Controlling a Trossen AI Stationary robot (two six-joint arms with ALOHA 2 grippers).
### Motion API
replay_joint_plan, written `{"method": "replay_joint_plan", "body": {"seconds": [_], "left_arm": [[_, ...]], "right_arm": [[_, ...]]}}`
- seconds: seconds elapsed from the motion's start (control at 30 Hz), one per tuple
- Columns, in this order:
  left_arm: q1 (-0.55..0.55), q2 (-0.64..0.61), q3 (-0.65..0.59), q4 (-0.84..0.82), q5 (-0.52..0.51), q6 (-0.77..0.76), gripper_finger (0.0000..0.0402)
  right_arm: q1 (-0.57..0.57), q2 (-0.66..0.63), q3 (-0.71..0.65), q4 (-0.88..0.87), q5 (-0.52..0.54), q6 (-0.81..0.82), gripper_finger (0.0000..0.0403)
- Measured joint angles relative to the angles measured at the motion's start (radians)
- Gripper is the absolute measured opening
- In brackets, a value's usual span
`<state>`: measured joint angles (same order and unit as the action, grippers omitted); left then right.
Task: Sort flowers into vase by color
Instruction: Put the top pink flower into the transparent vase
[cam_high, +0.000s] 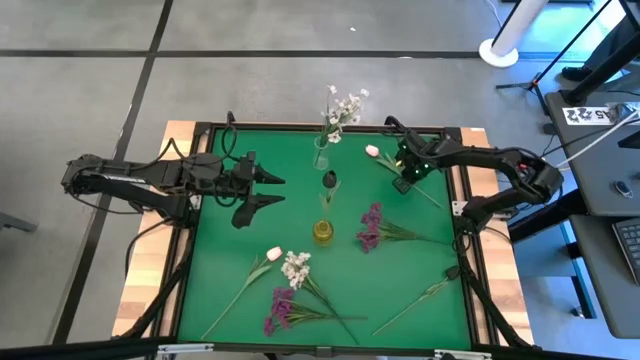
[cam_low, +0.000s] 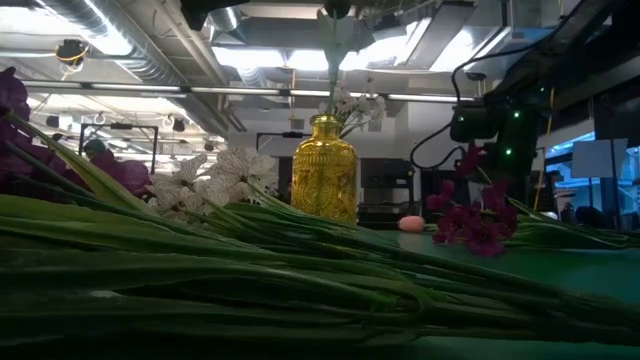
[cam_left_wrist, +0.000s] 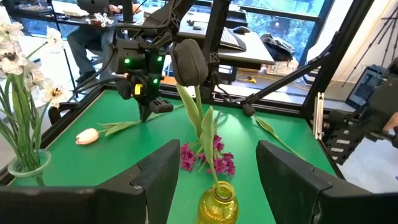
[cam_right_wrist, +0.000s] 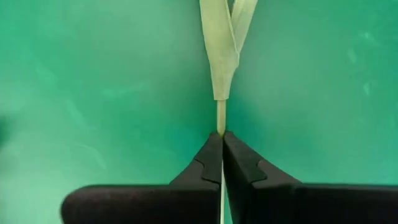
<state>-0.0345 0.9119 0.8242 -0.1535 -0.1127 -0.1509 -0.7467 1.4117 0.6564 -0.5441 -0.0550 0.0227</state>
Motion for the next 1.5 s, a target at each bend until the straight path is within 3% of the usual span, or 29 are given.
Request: {"method": "replay_joint_plan", "body": {"seconds": [0.23, 0.4, 0.57, 0.73, 0.8, 0.93, 1.1, 1.2, 1.4, 1.5], "left_arm": [[0.0, 0.0, 0.0, 0.0, -0.018, -0.005, 0.0208], [-0.006, 0.0, 0.0, 0.0, -0.029, -0.008, 0.0208], [-0.02, 0.0, 0.0, 0.0, -0.036, -0.008, 0.0208], [-0.021, 0.0, 0.0, 0.0, -0.038, -0.008, 0.0208], [-0.021, 0.0, 0.0, 0.0, -0.049, -0.002, 0.0208], [-0.021, 0.0, 0.0, 0.0, -0.063, 0.0, 0.0208], [-0.021, 0.0, 0.0, 0.0, -0.063, 0.0, 0.0208], [-0.021, 0.0, 0.0, 0.0, -0.063, 0.003, 0.0208], [-0.021, 0.0, 0.0, 0.0, -0.063, 0.003, 0.0208], [-0.021, 0.0, 0.0, 0.0, -0.063, 0.004, 0.0208]], "right_arm": [[0.0, -0.165, 0.001, 0.008, -0.065, 0.022, 0.0001], [0.001, -0.349, 0.001, 0.067, -0.183, 0.058, 0.0001], [0.001, -0.526, 0.002, 0.22, -0.325, 0.113, 0.0], [0.01, -0.64, 0.001, 0.409, -0.366, 0.157, 0.0], [0.044, -0.658, -0.02, 0.563, -0.371, 0.186, 0.0], [0.122, -0.649, -0.069, 0.845, -0.357, 0.213, 0.0], [0.219, -0.569, -0.117, 1.159, -0.265, 0.201, 0.0], [0.285, -0.473, -0.13, 1.347, -0.219, 0.159, 0.0], [0.36, -0.208, -0.121, 1.744, -0.225, 0.095, 0.0], [0.363, -0.093, -0.091, 1.848, -0.232, 0.083, 0.0]]}}
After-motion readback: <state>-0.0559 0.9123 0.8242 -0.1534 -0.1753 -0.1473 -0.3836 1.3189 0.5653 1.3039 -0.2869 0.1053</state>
